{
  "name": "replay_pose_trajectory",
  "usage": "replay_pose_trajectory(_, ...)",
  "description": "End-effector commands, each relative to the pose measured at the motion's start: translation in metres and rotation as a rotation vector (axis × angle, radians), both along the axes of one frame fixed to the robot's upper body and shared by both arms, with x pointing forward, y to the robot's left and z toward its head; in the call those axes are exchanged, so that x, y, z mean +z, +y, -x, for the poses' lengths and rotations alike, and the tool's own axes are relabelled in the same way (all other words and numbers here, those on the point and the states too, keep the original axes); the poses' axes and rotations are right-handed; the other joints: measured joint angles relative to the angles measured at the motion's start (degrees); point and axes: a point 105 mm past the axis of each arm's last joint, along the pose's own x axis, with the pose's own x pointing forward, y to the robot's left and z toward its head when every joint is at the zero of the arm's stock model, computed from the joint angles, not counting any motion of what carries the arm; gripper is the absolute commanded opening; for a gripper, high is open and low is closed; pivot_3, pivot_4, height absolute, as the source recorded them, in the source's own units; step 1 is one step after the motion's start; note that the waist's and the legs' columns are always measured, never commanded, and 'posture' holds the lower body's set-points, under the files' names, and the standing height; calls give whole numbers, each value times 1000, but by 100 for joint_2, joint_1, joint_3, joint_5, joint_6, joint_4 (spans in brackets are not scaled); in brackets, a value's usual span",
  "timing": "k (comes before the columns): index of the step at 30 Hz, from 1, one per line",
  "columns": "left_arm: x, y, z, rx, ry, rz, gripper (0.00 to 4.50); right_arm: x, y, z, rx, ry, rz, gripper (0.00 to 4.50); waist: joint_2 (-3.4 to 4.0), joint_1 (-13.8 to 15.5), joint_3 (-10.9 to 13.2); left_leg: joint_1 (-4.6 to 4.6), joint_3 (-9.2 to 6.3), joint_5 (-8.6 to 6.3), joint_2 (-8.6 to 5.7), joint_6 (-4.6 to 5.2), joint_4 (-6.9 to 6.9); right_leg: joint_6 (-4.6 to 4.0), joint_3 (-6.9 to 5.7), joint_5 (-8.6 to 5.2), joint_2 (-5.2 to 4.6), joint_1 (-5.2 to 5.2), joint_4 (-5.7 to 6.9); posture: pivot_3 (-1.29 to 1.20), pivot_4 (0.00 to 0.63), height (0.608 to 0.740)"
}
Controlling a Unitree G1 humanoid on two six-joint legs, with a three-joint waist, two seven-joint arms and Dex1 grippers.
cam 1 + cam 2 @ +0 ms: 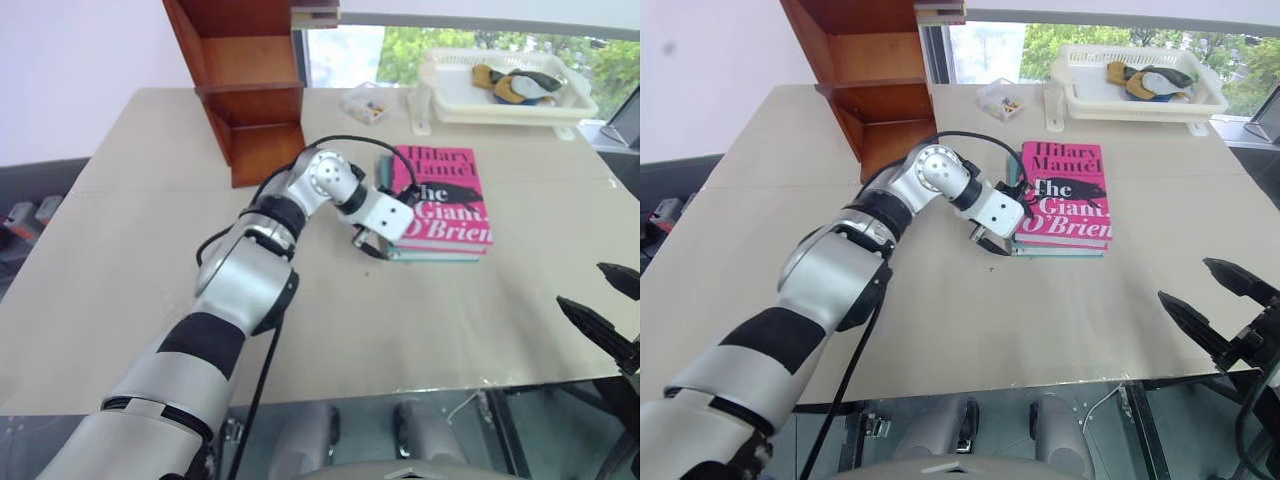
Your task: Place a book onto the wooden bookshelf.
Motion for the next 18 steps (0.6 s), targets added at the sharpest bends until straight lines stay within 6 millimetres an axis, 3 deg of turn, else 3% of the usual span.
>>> replay_pose_trajectory(1,-18,15,17,-64,148,-95,4381,10,1,1,1,-49,13,4500,1,3,-1,3,0,0,1,0,0,-1,0,0,1,4,0,0,150,740)
replay_pose_trajectory(11,-10,2,25,-138,168,43,4381,11,1,-6,22,-51,12,4500,0,34,0,1,-4,0,1,0,8,-1,0,0,0,8,-1,0,150,740)
replay_pose_trajectory(18,12,-11,24,-119,193,201,4381,11,2,-7,32,-48,13,4500,-2,30,2,-4,-8,-1,0,1,8,-1,-3,0,1,6,-2,0,150,740)
